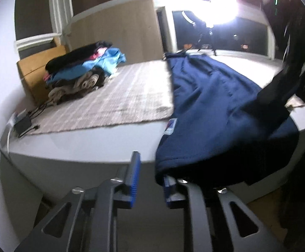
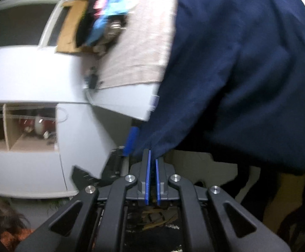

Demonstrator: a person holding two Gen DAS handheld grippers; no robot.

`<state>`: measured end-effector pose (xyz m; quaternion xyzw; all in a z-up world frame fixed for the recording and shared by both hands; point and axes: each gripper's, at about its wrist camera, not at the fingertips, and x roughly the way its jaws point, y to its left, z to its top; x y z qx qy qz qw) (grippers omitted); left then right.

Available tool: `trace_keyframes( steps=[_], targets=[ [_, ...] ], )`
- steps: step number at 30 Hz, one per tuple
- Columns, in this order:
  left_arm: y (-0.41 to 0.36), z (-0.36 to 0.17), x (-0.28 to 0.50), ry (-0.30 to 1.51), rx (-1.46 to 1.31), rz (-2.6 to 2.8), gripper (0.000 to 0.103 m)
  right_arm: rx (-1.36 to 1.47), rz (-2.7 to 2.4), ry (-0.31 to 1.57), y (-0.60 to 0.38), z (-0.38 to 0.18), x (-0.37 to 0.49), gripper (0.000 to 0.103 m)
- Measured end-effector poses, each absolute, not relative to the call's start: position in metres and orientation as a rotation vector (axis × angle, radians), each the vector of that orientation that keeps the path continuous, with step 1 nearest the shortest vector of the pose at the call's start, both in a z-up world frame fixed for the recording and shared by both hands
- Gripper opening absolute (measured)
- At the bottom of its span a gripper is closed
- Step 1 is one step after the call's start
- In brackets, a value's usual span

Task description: Fold clothes

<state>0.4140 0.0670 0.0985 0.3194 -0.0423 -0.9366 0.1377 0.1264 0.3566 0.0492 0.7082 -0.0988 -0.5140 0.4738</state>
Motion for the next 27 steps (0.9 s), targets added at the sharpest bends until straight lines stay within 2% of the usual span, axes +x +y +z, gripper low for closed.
trace_keyframes(
  steps=[8, 16, 19, 22, 23, 24, 25, 27],
  targets=[
    [0.061, 0.118, 0.427, -0.213, 0.757, -2.682, 0.002, 1.52, -1.232, -0.237, 0.343, 0.101, 0.135, 0.004],
    [0.075, 0.081, 0.42, -0.335, 0.945, -2.629, 0.002, 1.744, -1.296, -0.128, 0.359, 0.008, 0.14, 0.004],
    [0.071, 0.08, 0.418, -0.337, 0.983, -2.621, 0.009, 1.745, -1.301, -0.066, 0.357, 0.007, 0.146, 0.007],
    [0.075, 0.074, 0.423, -0.442, 1.023, -2.627, 0.016, 1.733, -1.314, 0.005, 0.371, 0.019, 0.15, 0.008],
    [0.073, 0.073, 0.427, -0.466, 1.044, -2.64, 0.022, 1.725, -1.314, 0.016, 0.379, 0.025, 0.151, 0.009],
    [0.071, 0.071, 0.432, -0.485, 1.073, -2.643, 0.027, 1.714, -1.341, 0.002, 0.394, 0.031, 0.15, 0.013],
    [0.068, 0.07, 0.439, -0.498, 1.102, -2.654, 0.027, 1.708, -1.382, -0.025, 0.409, 0.036, 0.148, 0.02],
    [0.058, 0.072, 0.459, -0.503, 1.163, -2.702, 0.028, 1.702, -1.517, -0.067, 0.446, 0.041, 0.142, 0.024]
  ],
)
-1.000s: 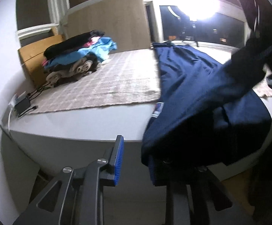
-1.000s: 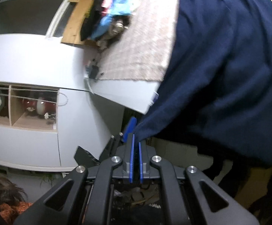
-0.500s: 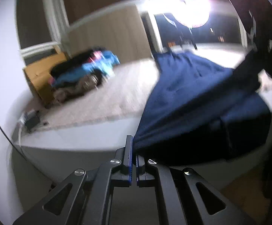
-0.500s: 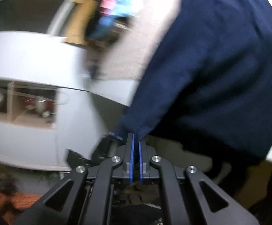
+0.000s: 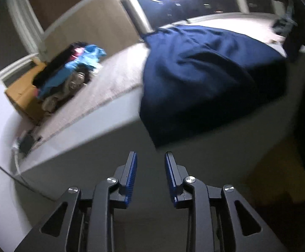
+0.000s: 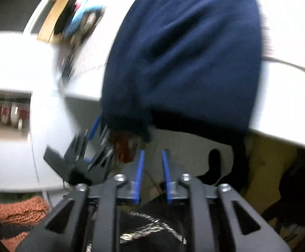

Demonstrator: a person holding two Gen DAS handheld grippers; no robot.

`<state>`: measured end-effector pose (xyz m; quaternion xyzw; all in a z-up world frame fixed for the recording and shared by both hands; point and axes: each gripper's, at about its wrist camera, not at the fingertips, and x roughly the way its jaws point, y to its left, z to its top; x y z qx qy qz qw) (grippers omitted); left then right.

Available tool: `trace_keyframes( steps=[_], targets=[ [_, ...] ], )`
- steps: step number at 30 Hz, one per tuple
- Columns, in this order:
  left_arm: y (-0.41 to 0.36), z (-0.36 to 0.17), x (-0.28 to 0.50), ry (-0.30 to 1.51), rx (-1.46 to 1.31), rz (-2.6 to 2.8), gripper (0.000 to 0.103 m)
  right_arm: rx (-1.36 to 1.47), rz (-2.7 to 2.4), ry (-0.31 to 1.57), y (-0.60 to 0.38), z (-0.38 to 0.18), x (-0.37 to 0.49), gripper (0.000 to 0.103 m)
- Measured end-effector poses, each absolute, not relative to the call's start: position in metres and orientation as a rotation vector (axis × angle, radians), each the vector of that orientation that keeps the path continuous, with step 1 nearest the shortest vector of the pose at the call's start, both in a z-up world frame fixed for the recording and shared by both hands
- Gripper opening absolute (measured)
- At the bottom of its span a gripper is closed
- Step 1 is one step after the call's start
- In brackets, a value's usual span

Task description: Fold clothes

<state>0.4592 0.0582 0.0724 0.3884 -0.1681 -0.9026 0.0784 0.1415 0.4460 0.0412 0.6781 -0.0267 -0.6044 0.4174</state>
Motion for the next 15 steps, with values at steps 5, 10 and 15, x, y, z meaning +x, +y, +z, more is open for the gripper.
trace_keyframes(
  steps=[5, 10, 15],
  targets=[
    [0.032, 0.088, 0.468, -0.534, 1.251, -2.71, 0.032, 1.728, -1.687, -0.019, 0.484, 0.02, 0.128, 0.025],
    [0.03, 0.106, 0.438, -0.504, 1.248, -2.785, 0.033, 1.686, -1.668, 0.057, 0.469, 0.001, 0.126, 0.031],
    [0.06, 0.122, 0.41, -0.639, 1.177, -2.899, 0.035, 1.62, -1.653, 0.063, 0.458, -0.003, 0.127, 0.036]
  ],
)
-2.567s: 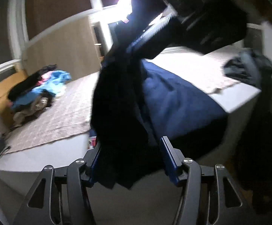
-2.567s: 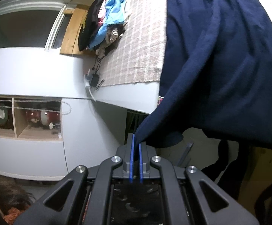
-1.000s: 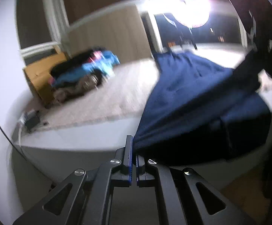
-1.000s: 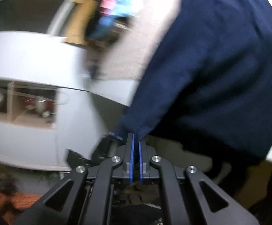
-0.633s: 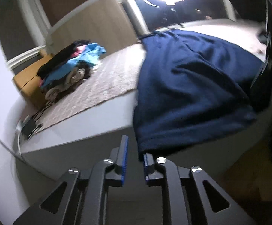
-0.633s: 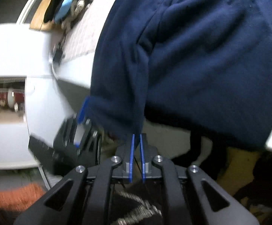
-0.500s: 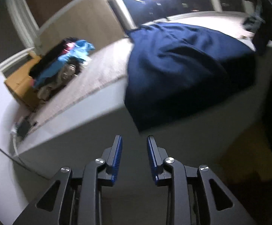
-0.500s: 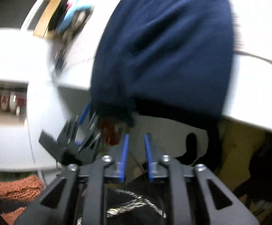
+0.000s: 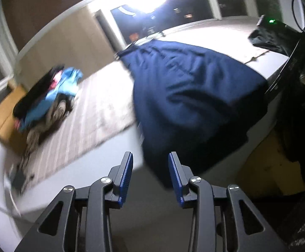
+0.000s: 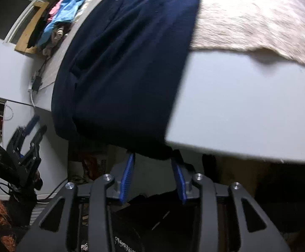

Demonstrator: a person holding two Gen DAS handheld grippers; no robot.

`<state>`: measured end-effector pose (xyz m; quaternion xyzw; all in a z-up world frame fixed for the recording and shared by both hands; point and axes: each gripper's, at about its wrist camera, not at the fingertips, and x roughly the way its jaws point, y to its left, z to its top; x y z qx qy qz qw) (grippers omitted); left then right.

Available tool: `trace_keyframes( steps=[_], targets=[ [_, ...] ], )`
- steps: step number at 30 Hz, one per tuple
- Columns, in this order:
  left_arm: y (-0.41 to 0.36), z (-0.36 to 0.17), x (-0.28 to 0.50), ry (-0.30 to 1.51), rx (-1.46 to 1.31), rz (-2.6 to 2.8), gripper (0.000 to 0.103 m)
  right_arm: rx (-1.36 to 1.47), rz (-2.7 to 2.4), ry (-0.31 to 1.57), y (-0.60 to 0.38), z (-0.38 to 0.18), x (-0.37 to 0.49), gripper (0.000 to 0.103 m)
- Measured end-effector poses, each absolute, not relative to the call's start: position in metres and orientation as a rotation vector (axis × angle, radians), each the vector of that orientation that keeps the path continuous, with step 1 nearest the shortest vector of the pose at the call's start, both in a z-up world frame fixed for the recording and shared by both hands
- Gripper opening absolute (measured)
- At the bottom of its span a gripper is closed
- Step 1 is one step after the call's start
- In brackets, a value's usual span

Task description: Fold clothes

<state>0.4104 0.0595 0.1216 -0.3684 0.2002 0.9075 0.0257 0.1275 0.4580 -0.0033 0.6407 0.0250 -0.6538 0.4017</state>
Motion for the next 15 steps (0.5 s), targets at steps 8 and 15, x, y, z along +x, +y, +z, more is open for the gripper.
trace_keyframes(
  steps=[8, 15],
  targets=[
    [0.06, 0.111, 0.377, 0.599, -1.217, 2.766, 0.035, 1.648, -1.593, 0.009, 0.466, -0.008, 0.129, 0.005],
    [0.064, 0.108, 0.378, 0.684, -1.229, 2.721, 0.036, 1.636, -1.666, -0.003, 0.509, 0.027, 0.135, 0.004]
  ],
)
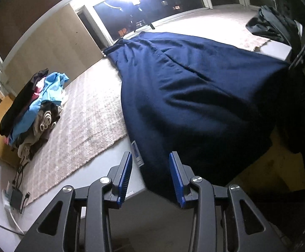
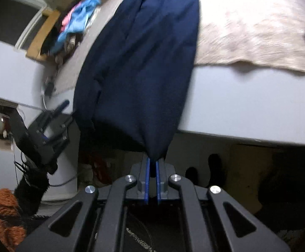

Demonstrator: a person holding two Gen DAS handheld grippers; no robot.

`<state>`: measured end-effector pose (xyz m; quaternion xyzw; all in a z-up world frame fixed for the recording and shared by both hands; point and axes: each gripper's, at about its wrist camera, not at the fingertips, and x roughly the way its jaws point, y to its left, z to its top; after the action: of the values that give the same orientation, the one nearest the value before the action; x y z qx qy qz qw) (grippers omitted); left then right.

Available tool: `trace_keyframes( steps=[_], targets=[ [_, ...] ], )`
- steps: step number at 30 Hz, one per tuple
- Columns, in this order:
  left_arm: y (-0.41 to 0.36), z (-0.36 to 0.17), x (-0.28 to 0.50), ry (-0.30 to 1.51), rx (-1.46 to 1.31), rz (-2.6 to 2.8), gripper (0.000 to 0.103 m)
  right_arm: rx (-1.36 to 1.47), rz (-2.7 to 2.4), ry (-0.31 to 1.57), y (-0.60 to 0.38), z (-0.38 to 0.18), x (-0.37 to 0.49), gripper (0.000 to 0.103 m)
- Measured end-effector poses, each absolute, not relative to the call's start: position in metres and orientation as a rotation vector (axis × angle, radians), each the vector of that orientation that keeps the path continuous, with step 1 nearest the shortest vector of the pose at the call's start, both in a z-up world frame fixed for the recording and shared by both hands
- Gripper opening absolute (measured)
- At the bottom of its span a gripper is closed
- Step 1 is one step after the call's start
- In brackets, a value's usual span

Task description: Fold clothes

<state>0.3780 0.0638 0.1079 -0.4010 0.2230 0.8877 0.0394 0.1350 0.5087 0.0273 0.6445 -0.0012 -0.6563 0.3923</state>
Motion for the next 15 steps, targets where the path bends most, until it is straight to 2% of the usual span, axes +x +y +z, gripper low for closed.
trace_keyframes(
  steps=[5, 7, 15],
  targets=[
    [0.074, 0.114, 0.383, 0.732, -1.226, 2.699, 0.036, 1.754, -1.671, 0.056, 0.502, 0.007, 0.126, 0.005],
    [0.078, 0.123, 0.385, 0.719, -1.195, 2.708, 0.036, 1.763, -1.676, 0.076, 0.502, 0.017, 0.123, 0.008],
    [0.041, 0.172, 0.364, 0.458, -1.148, 2.835, 0.036, 1.48, -1.805, 0.103, 0.481, 0.152, 0.088, 0.009]
  ],
)
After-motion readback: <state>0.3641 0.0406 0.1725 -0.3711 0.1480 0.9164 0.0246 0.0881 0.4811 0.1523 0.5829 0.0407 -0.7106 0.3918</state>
